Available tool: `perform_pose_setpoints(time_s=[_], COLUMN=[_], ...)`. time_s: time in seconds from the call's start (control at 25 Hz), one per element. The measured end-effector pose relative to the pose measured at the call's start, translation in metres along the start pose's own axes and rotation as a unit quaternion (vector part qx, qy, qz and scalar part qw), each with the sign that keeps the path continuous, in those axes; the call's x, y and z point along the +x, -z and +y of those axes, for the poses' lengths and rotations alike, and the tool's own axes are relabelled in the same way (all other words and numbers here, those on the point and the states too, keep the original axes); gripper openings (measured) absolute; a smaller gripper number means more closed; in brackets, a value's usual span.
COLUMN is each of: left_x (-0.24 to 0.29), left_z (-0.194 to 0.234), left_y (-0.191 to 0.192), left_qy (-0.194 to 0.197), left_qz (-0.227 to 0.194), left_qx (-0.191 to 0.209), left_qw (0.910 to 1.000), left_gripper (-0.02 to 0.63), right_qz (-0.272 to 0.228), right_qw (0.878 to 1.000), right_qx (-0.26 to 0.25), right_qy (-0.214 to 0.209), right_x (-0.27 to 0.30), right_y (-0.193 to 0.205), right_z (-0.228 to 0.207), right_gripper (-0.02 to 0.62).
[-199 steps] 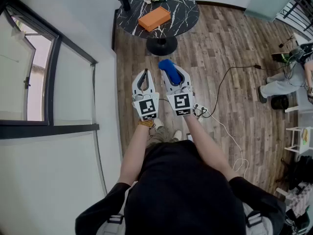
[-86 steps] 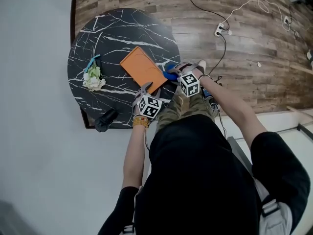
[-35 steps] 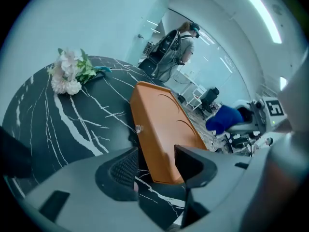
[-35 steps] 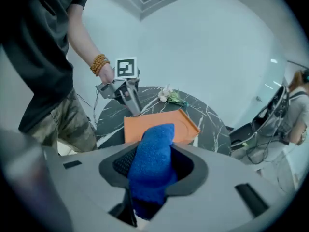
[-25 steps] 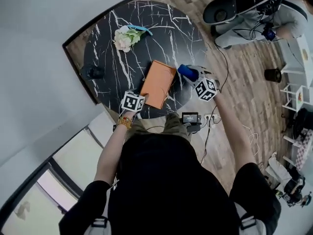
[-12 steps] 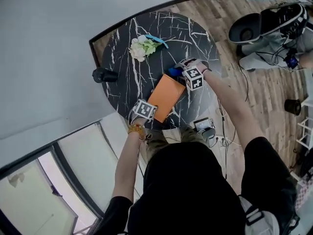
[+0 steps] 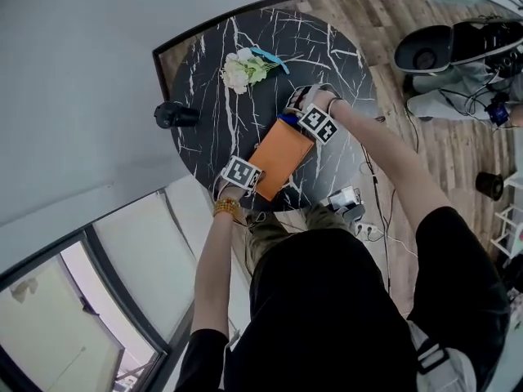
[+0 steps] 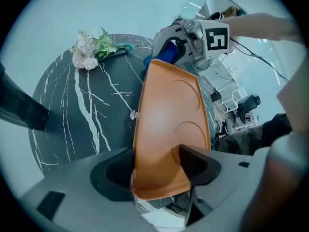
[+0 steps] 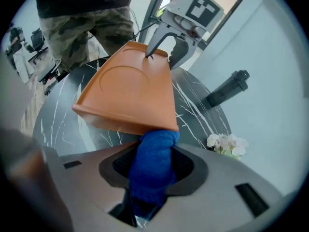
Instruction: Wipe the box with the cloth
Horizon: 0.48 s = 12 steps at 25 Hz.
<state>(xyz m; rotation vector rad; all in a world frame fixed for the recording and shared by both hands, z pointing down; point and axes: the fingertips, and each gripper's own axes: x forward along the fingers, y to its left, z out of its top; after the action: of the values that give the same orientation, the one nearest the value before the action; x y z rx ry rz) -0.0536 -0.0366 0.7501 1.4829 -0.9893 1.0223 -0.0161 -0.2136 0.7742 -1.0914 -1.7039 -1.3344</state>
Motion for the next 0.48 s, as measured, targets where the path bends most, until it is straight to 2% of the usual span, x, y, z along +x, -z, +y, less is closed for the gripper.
perform_pose_setpoints(time_s=[0.28, 0.4, 0.48], left_x=[0.002, 0.003, 0.000], left_z=[0.003, -0.005, 0.000], left_y=[0.001, 0.012, 0.005], left_qy=[-0.008, -0.007, -0.011], left_qz=[-0.016, -0.024, -0.034], left_qx=[-0.011, -0.023, -0.024], left_qw=[0.9998, 0.9994, 0.9991], left_gripper=[0.299, 0.299, 0.299], right_qz=[-0.004, -0.009, -0.003], right_qw=[1.000, 1.000, 1.000], right_qx=[-0.019, -0.004, 0.013], right_qy=[-0.004, -0.008, 0.000], right_x=[-0.011, -0.017, -0.023], right_y=[-0.006, -0.022, -0.019], right_z=[0.035, 0.069, 0.079], right_gripper=[0.135, 0.135, 0.135])
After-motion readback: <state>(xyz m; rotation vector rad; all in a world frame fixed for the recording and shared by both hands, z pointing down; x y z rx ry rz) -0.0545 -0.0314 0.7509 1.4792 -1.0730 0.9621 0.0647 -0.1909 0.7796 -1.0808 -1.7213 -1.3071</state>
